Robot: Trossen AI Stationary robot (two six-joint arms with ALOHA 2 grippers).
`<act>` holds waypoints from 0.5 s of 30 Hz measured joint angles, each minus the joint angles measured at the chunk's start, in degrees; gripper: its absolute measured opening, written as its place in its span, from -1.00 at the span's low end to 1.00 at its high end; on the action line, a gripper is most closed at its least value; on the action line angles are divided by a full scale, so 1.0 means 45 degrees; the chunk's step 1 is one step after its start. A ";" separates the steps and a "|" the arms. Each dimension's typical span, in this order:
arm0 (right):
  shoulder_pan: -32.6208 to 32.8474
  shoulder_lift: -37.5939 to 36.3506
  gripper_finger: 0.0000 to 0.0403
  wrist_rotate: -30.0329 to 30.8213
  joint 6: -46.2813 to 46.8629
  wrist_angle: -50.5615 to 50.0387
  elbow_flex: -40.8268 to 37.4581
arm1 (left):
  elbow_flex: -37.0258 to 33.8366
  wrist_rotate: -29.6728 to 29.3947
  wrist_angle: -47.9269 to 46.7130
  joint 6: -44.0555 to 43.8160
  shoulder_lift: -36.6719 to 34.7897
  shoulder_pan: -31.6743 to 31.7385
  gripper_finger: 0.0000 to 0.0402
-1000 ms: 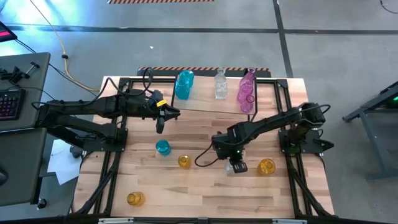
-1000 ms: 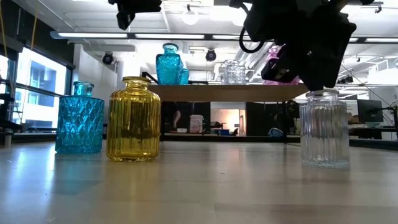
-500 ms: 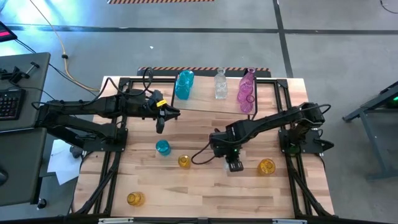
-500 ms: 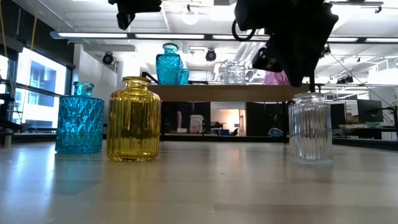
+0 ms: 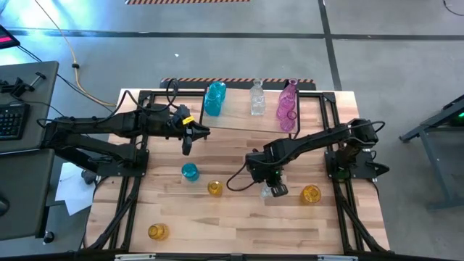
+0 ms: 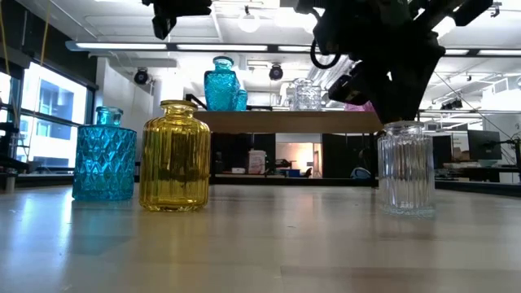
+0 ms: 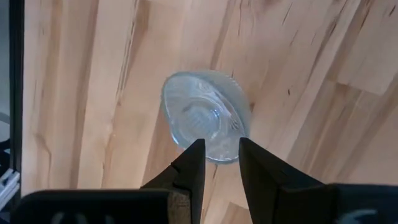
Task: Sort vases onto shelf
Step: Put the transparent vase on the shelf aligned with the other transparent vases
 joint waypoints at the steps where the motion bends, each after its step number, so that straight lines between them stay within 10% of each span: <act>1: -0.0006 0.0000 -0.60 -0.0002 -0.0064 0.0049 -0.0020 | 0.0000 0.0000 0.0048 0.0000 0.0000 0.0000 -0.71; 15: 0.0037 -0.0028 -0.60 -0.0757 0.0104 0.1413 -0.0975 | 0.0000 -0.0005 0.0458 -0.0005 0.0000 0.0000 -0.71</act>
